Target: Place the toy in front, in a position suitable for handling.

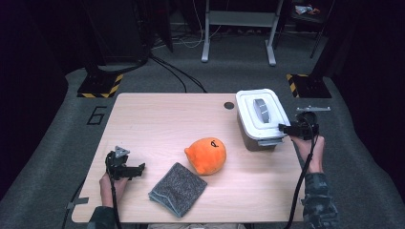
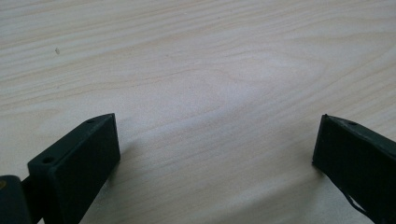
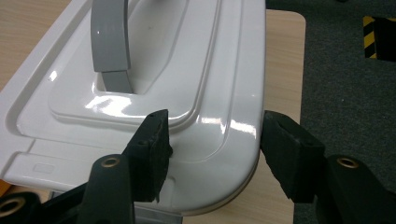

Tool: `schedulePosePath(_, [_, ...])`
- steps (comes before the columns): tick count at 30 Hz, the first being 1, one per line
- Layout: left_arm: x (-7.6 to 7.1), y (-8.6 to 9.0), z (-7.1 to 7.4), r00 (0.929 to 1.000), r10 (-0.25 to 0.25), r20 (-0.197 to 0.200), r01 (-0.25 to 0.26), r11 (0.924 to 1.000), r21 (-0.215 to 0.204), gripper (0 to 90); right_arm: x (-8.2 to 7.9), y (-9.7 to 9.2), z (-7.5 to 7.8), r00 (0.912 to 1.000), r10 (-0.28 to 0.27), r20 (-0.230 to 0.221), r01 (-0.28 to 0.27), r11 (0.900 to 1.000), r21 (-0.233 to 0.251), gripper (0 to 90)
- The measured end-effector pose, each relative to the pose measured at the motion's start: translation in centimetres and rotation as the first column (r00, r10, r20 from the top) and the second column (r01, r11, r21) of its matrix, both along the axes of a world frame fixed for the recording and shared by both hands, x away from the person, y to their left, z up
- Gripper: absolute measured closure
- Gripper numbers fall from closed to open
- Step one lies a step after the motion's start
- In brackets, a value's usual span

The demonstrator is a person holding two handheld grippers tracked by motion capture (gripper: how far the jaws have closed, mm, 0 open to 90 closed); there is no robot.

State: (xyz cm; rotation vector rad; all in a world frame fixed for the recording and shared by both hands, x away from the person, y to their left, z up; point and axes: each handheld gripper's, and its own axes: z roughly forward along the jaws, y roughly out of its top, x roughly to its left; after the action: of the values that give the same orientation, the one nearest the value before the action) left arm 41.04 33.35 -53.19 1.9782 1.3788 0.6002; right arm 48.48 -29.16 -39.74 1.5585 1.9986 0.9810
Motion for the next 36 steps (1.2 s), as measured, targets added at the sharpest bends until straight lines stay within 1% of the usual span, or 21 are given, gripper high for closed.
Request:
schedulePosePath(7, [0.0,0.0,0.0,1.0000,0.001,0.001,-0.001,1.0000,-0.001,0.2,-0.1,0.5,0.0,0.9999,0.010,-0.002,-0.010,0.9999,0.002,41.9])
schedulePosePath(8, [0.0,0.0,0.0,1.0000,0.000,0.000,0.000,1.0000,0.000,0.2,-0.1,0.6,0.0,0.9999,0.011,-0.005,-0.011,0.9999,0.011,42.9])
schedulePosePath(10, [0.0,0.0,0.0,1.0000,0.001,0.001,-0.001,1.0000,-0.001,0.2,-0.1,0.7,0.0,0.9999,0.016,-0.003,-0.016,0.9998,0.012,44.1])
schedulePosePath(13, [0.0,0.0,0.0,1.0000,0.001,0.001,-0.001,1.0000,-0.001,0.2,-0.1,1.1,-0.1,0.9996,0.027,-0.006,-0.026,0.9991,0.034,43.9])
schedulePosePath(15, [0.0,0.0,0.0,1.0000,0.000,0.001,0.000,1.0000,-0.001,0.2,0.0,1.2,-0.1,0.9995,0.031,-0.003,-0.031,0.9991,0.030,43.9])
schedulePosePath(16, [0.0,0.0,0.0,1.0000,0.000,0.000,0.000,1.0000,0.000,0.2,0.0,1.3,-0.2,0.9994,0.035,-0.004,-0.035,0.9986,0.040,43.9])
schedulePosePath(19, [0.0,0.0,0.0,1.0000,0.001,0.001,-0.001,1.0000,-0.001,0.2,0.1,1.6,-0.2,0.9991,0.042,-0.003,-0.042,0.9981,0.044,43.9])
schedulePosePath(20, [0.0,0.0,0.0,1.0000,0.000,0.000,0.000,1.0000,-0.001,0.2,0.0,1.7,-0.2,0.9990,0.044,-0.009,-0.044,0.9978,0.050,43.9])
schedulePosePath(30, [0.0,0.0,0.0,1.0000,0.001,0.001,-0.001,1.0000,-0.001,0.2,0.2,2.6,-0.2,0.9977,0.068,-0.004,-0.068,0.9968,0.043,43.8])
schedulePosePath(33, [0.0,0.0,0.0,1.0000,0.001,0.001,-0.001,1.0000,-0.001,0.2,0.2,3.1,-0.2,0.9973,0.072,-0.016,-0.071,0.9959,0.055,43.8])
schedulePosePath(35, [0.0,0.0,0.0,1.0000,0.001,0.001,-0.001,1.0000,-0.001,0.2,0.2,3.2,-0.2,0.9972,0.073,-0.014,-0.072,0.9959,0.054,43.8])
schedulePosePath(36, [0.0,0.0,0.0,1.0000,0.001,-0.001,-0.001,1.0000,0.000,0.2,0.3,3.4,-0.3,0.9964,0.084,-0.011,-0.084,0.9951,0.053,43.8])
